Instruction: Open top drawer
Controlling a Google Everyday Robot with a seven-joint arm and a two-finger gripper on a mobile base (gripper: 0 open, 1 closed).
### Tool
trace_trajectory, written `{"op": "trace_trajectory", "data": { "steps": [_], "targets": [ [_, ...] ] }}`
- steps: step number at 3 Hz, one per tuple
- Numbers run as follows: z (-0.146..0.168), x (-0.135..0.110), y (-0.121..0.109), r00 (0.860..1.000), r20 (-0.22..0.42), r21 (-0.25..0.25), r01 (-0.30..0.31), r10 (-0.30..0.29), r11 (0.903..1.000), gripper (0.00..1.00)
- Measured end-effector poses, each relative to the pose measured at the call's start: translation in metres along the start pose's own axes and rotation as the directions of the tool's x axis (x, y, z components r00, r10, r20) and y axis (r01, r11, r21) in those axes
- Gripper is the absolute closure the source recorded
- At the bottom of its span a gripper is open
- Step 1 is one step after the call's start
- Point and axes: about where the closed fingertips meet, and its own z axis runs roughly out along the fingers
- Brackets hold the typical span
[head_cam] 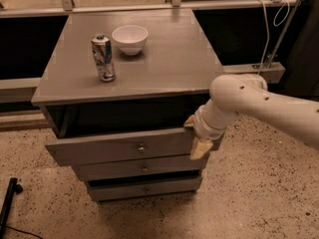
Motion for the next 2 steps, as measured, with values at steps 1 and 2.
{"op": "trace_trajectory", "data": {
  "steps": [1,2],
  "targets": [
    [-0.0233,-0.0051,0.0288,0.997,0.072,-0.006,0.001,-0.001,1.0000,0.17],
    [-0.0248,-0.0041,0.0315,0.996,0.086,-0.005,-0.010,0.011,0.9999,0.00]
  ]
}}
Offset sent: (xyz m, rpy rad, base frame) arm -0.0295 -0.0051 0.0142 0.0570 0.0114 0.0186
